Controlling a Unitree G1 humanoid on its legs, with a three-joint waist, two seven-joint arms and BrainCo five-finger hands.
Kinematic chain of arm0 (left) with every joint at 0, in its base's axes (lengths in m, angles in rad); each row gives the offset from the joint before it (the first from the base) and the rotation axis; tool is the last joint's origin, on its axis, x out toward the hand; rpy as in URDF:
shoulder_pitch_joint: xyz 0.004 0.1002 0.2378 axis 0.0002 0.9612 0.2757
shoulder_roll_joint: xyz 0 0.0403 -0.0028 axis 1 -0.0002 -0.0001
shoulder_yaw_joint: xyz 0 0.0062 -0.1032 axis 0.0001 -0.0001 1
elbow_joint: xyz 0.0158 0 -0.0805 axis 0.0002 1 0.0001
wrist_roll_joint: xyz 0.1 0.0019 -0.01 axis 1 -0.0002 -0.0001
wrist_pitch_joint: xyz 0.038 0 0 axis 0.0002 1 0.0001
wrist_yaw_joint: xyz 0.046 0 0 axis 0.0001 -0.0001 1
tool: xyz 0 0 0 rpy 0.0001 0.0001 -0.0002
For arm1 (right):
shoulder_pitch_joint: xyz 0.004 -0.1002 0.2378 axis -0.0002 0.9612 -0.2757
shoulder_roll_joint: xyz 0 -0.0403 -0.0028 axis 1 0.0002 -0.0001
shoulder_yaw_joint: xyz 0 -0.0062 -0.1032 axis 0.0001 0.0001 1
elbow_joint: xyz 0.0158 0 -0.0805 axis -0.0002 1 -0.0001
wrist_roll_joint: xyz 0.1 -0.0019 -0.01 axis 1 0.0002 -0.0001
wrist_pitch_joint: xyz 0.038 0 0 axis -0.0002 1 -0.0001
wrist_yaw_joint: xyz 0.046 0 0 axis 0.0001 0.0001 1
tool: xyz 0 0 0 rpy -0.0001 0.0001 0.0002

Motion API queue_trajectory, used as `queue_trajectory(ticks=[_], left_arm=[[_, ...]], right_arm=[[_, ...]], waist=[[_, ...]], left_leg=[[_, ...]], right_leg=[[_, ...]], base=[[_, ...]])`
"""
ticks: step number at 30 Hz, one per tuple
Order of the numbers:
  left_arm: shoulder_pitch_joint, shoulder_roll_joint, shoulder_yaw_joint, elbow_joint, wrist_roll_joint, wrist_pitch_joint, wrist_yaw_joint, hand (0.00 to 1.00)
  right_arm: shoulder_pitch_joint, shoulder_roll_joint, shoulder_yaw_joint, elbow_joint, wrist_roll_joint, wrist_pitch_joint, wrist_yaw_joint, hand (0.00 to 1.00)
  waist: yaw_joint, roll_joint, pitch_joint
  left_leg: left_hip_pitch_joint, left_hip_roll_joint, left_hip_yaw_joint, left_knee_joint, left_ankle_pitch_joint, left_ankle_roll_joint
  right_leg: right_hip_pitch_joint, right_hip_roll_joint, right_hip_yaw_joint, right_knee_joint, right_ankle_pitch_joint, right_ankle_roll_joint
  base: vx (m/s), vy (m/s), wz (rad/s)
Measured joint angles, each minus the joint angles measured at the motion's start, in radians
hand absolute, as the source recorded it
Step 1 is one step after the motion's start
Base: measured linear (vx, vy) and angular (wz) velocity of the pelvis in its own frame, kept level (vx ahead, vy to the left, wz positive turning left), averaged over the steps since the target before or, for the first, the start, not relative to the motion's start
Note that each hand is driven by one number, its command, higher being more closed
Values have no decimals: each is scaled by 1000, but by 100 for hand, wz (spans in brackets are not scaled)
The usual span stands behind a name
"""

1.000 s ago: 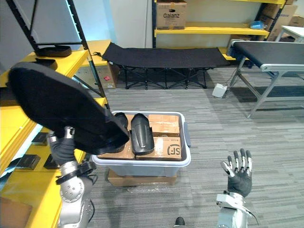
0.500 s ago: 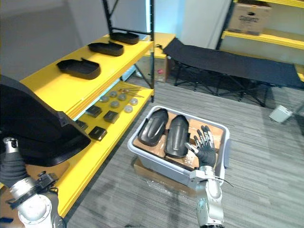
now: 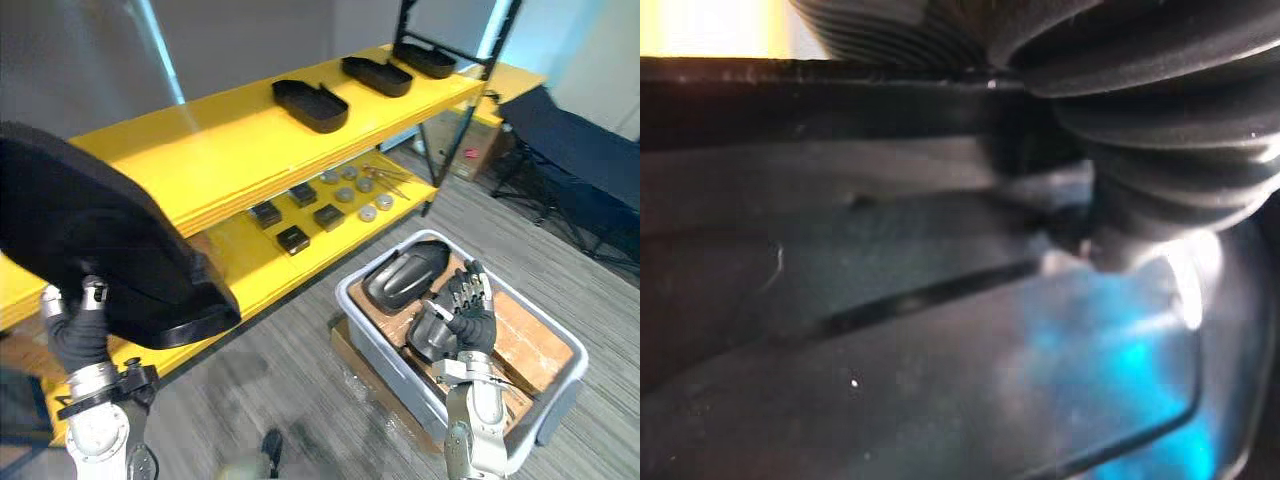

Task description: Walk over and take plastic housings, then place them on the shelf

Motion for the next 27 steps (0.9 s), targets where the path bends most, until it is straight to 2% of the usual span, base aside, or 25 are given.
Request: queue_trajectory(ticks=[2, 4, 6, 7, 9, 12, 13, 14, 15, 16, 17, 18, 19, 20, 21, 22, 23, 26, 27], left_arm=[[4, 0, -4, 13, 0, 10, -4, 100], [4, 4, 0, 12, -4, 23, -4, 100], [4, 15, 4, 11, -4, 26, -4, 100], [2, 21, 5, 11, -5, 25, -4, 100], [1, 27, -1, 11, -3, 25, -4, 100], [1, 28, 0, 10, -1, 25, -4, 100], [1, 29, 5, 10, 0, 25, -5, 100], [0, 36, 6, 9, 3, 25, -6, 100], [0, 35, 6, 9, 6, 25, -6, 100], [-10, 33, 13, 13, 9, 28, -5, 100], [-13, 35, 12, 12, 11, 29, -6, 100], [-18, 40, 14, 5, 22, 31, -6, 100], [-20, 49, 23, -14, 40, 34, 5, 100], [-23, 58, 24, -17, 42, 35, 16, 100], [-29, 74, 24, -17, 41, 39, 29, 100], [-33, 80, 24, -17, 41, 42, 33, 100], [-44, 86, 25, -17, 37, 45, 38, 100], [-101, 85, -5, -16, 7, 47, 62, 100], [-112, 85, -16, -14, -1, 47, 69, 100]], right_arm=[[0, 1, -6, 1, 0, 0, -2, 0], [-7, 4, -5, 1, 2, -1, 0, 0], [-23, 15, 2, 1, 20, -20, 10, 0], [-29, 18, 8, 1, 33, -25, 17, 0], [-39, 34, 34, 6, 36, -45, 21, 0], [-38, 63, 43, 32, 37, -59, 21, 0], [-39, 82, 43, 33, 39, -81, 21, 0], [-39, 94, 44, 33, 44, -107, 21, 0], [-35, 91, 44, 32, 45, -112, 22, 0], [-35, 89, 55, 33, 59, -128, 34, 0], [-35, 91, 57, 33, 66, -129, 44, 0], [-37, 94, 62, 33, 72, -131, 56, 0], [-49, 94, 84, 42, 72, -133, 81, 0], [-55, 95, 97, 43, 71, -133, 95, 0], [-66, 95, 121, 42, 72, -133, 116, 0], [-71, 95, 131, 42, 73, -133, 128, 0], [-84, 95, 149, 41, 75, -133, 150, 0], [-105, 87, 194, 26, 104, -135, 195, 0], [-107, 85, 208, 26, 104, -136, 194, 0]], waist=[[-6, 12, 13], [-1, 10, 21], [7, 11, 29], [6, 9, 31], [2, 17, 58], [10, 10, 61], [10, -8, 59], [11, -17, 59], [9, -12, 55], [8, -8, 52], [3, -11, 50], [4, -9, 43], [7, -12, 42], [7, -13, 41], [6, -10, 40], [5, -8, 40], [7, -8, 39], [2, 2, 37], [1, 3, 36]], left_leg=[[4, -1, 20, 1, 5, -3], [16, -4, 50, 4, 7, -2], [-5, -4, 64, 53, -11, 3], [-22, -6, 64, 74, -18, 3], [-54, -6, 56, 145, -42, 10], [-63, -26, 41, 182, -65, 14], [-66, -45, 44, 201, -75, 30], [-66, -66, 88, 282, -139, 84], [-59, -71, 96, 277, -158, 88], [-51, -103, 62, 277, -181, 74], [-50, -115, 48, 267, -182, 76], [-33, -123, 34, 240, -179, 79], [5, -126, 2, 185, -170, 94], [19, -125, -14, 167, -164, 103], [49, -118, -39, 136, -150, 96], [64, -114, -51, 125, -148, 94], [92, -108, -74, 101, -147, 92], [107, -89, -178, 92, -157, 76], [107, -85, -197, 94, -160, 72]], right_leg=[[4, -9, 3, 7, -8, -5], [4, -25, 12, 23, -22, -6], [-16, -37, 40, 50, -66, -24], [-24, -42, 41, 57, -87, -16], [-45, -56, 41, 112, -122, 23], [-29, -79, 24, 142, -160, 23], [-24, -101, 11, 146, -182, 7], [6, -124, -9, 151, -195, -15], [12, -121, -14, 176, -188, -17], [-59, -174, 34, 373, -155, -72], [-113, -191, 68, 467, -111, -115], [-178, -199, 120, 573, -24, -134], [-250, -191, 188, 695, 50, -115], [-272, -175, 202, 719, 13, -103], [-296, -139, 204, 704, -50, -90], [-300, -117, 200, 671, -71, -87], [-313, -74, 200, 586, -102, -88], [-374, 40, 280, 348, -104, -92], [-382, 55, 304, 318, -100, -89]], base=[[-94, 36, 24], [-82, 54, -6], [-111, 47, -17], [-103, 42, -4], [-97, 57, 7], [-30, 57, 25], [134, 152, 48], [131, 135, 45], [261, 160, 64], [184, 109, 63], [265, 180, 77], [224, 152, 62], [256, 134, 53], [294, 88, 60], [241, 54, 50], [368, 51, 60], [302, 19, 56], [265, -62, 89], [195, -132, 103]])
